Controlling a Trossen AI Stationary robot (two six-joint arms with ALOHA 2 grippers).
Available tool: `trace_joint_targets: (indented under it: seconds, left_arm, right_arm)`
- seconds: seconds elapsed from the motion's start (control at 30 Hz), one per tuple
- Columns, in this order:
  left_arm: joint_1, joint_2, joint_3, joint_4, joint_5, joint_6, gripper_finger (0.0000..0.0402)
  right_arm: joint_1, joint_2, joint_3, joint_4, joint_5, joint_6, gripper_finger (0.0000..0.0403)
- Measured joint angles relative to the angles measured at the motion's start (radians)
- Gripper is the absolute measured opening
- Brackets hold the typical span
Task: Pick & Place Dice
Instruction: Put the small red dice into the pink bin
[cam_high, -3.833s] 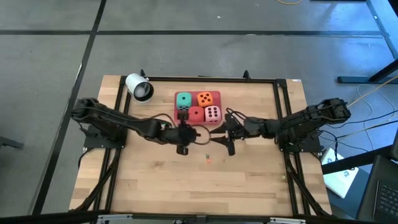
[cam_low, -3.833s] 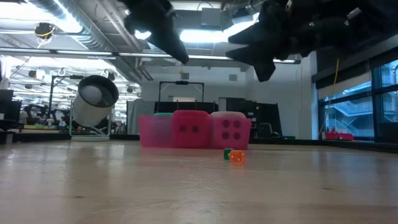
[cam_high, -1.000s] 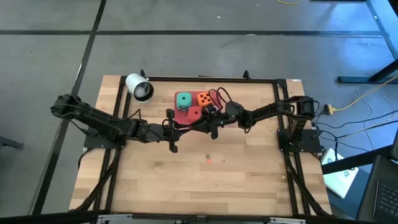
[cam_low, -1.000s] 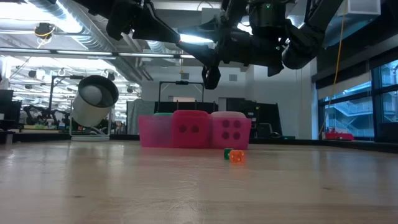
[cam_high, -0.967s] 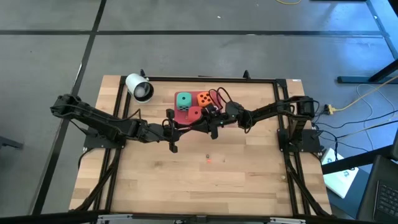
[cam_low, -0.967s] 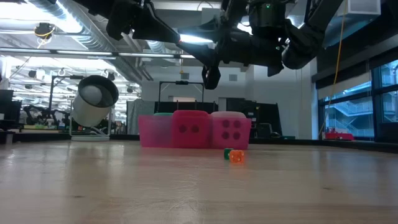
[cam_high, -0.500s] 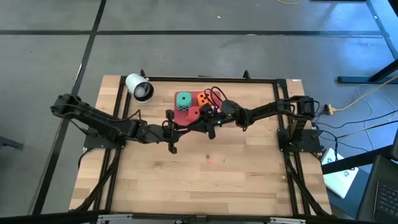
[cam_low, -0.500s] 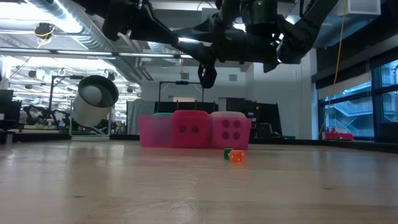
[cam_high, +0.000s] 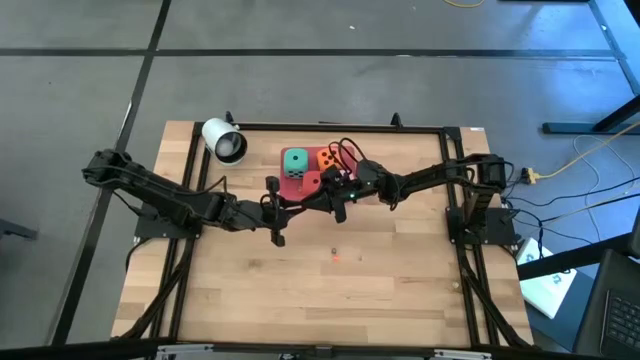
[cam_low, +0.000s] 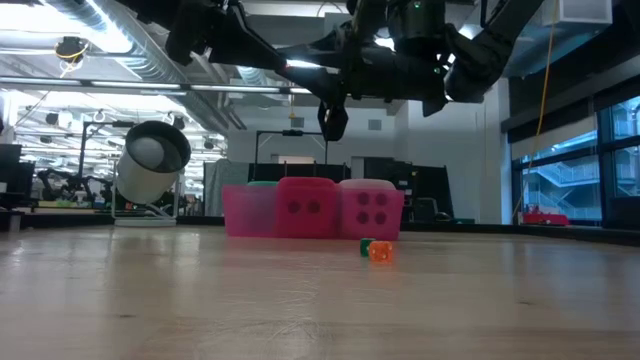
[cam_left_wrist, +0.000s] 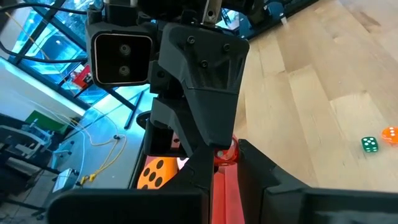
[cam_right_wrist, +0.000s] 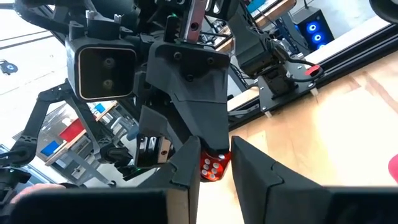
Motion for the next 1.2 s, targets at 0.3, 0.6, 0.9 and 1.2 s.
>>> trace_joint_targets:
  seconds: [0.3,0.6,0.9,1.2]
  left_arm:
    - [0.000,0.000,0.000,-0.001,-0.002,0.000,0.0029]
    - [0.000,0.000,0.000,0.010,-0.009,-0.002,0.0059]
    - [-0.002,0.000,0.000,0.015,-0.008,-0.009,0.0078]
    - [-0.009,0.000,0.011,0.004,-0.007,-0.014,0.0082]
  right_arm:
    - [0.000,0.000,0.000,-0.006,-0.003,-0.023,0.0071]
    - [-0.008,0.000,0.000,-0.004,-0.010,-0.034,0.0054]
    - [-0.011,0.000,0.000,-0.004,-0.022,-0.045,0.0052]
    - [-0.023,0.000,0.000,-0.006,-0.061,-0.047,0.0052]
